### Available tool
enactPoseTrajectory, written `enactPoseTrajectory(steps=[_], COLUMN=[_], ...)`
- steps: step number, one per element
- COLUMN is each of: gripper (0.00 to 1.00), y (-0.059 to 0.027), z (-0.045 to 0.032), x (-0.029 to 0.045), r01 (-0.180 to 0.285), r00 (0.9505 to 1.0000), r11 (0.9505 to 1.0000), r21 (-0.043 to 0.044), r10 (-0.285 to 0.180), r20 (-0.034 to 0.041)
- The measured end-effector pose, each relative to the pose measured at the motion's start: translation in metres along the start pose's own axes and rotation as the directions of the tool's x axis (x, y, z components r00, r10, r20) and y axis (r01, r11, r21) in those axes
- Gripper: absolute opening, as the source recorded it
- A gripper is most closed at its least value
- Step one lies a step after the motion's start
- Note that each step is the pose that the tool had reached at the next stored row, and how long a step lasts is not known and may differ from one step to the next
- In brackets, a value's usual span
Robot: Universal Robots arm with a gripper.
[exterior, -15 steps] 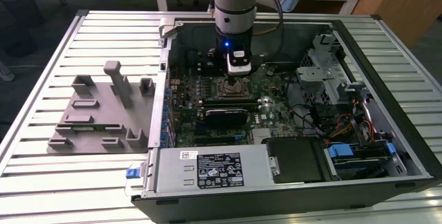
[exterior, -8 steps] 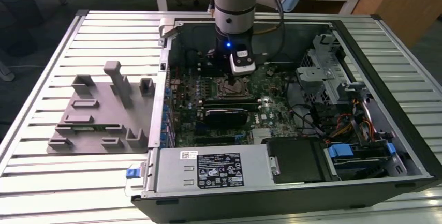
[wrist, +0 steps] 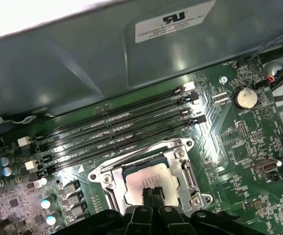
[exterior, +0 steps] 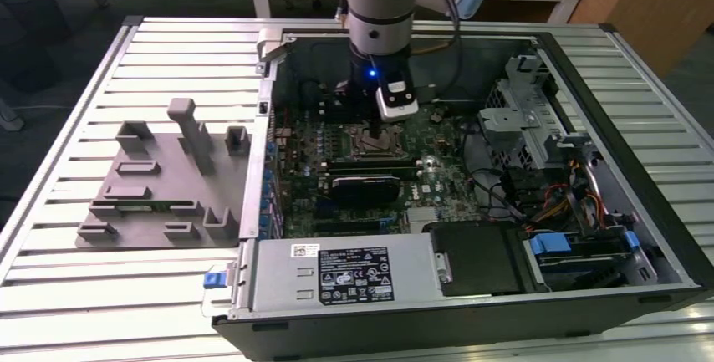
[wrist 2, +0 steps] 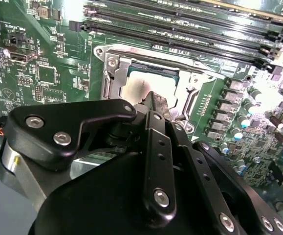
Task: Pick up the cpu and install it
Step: 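Install the first cpu locking lever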
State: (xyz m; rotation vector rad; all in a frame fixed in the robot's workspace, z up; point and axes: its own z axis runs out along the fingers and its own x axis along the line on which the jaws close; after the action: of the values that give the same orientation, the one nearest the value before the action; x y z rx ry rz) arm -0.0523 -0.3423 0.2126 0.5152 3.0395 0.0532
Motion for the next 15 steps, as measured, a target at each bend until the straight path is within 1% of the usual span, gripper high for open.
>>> enactPoseTrajectory(steps=[5,9,15], gripper=[0.11,0.11,0.11], y=[0.0017,0.0018,0.0023], z=[0.0007,0.0,-0.0104], x=[-0.005,-0.0053,-0.0058], r01=[0.018,0.02,0.02], r00=[0.9998,0.9998,0.9998], r11=[0.9998,0.9998,0.9998], r21=[-0.0007,0.0013,0.0009], r10=[-0.018,-0.02,-0.02], r20=[-0.0011,-0.0009,-0.0008])
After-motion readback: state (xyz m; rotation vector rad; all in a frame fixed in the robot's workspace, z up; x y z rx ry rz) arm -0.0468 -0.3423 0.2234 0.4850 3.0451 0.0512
